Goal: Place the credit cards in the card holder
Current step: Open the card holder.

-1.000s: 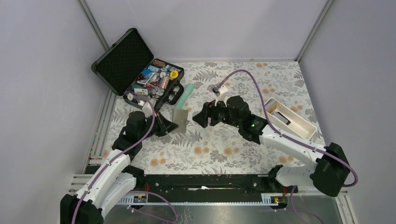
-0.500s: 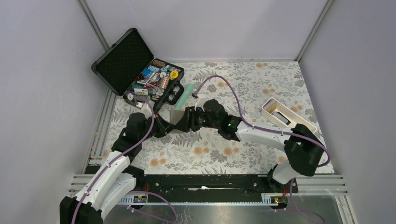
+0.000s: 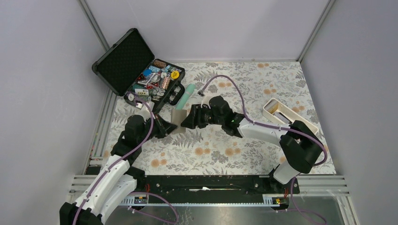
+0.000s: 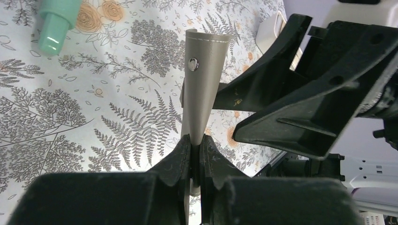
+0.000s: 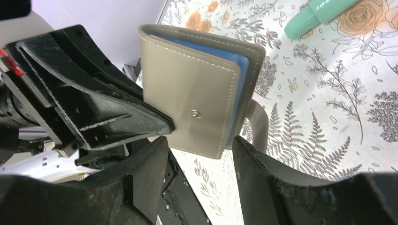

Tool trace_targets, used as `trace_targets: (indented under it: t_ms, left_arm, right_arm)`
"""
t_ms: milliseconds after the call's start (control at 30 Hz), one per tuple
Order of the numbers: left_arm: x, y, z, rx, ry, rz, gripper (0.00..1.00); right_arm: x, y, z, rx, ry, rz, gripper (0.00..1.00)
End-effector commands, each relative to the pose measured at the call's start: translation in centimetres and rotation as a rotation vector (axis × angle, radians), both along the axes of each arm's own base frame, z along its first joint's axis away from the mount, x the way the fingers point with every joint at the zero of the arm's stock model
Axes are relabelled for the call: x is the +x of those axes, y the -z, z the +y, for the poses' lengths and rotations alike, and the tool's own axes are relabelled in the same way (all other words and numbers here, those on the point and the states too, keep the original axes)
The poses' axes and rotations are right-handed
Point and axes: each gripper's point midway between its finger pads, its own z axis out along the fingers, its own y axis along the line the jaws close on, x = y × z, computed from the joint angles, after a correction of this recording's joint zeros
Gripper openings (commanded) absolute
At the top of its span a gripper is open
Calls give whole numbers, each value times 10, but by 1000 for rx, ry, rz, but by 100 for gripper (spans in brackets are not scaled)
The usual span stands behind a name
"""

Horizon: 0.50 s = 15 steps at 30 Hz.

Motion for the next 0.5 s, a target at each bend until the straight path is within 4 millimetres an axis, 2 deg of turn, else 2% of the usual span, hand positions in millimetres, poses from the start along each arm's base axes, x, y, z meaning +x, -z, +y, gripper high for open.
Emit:
trace_targets:
  t_ms: [0,67,300,467]
  left_arm:
    - [0,-31,-13,-89,71,-122,0]
    - [0,-42,-16,-114,82,-165,0]
    - [-8,-65,-18,-156,133,-263,0]
    - [-23,-84,-30,-243,237,-316,0]
  right_arm:
    - [-5,-25,-10,71,-69,-68,60]
    - [-4,-23,-20,75,-61,-67,60]
    - [-2,-35,-49,90,-31,-120,58]
    - [-6,-44,-49,108,-69,-133,58]
